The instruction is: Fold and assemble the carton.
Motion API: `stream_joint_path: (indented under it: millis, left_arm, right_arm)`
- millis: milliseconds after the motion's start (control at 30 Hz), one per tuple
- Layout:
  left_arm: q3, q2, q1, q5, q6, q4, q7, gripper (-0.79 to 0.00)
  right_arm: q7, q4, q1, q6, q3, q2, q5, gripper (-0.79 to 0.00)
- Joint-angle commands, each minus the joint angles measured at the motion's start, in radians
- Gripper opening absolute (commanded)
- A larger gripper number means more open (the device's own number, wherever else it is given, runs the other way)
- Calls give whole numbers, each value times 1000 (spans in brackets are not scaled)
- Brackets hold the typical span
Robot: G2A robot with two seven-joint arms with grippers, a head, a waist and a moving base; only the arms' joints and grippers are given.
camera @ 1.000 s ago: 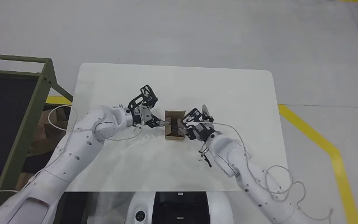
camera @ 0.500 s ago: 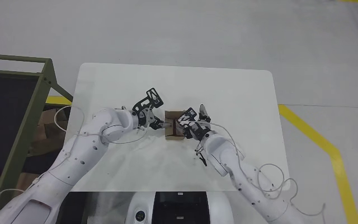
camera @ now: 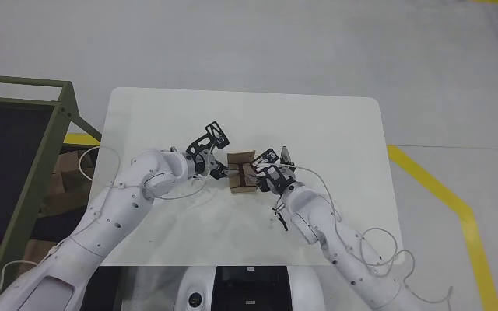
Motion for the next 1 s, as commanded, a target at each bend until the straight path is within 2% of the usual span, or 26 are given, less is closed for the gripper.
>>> stream_joint_path:
  millis: [0,233,967]
  left_arm:
    - [-1,-2,1,0,-1,1,3,0]
    - [-7,-7,3,1,-4,6,9,0]
    - [-18,-21,7,10,-18,1,-1,0]
  right_arm:
    - [2,14,9,4,-4,-5,5,0]
    - [13,29,21,40,-17,-19,-12,0]
    - [52,4,5,66,-30,-45,-106,0]
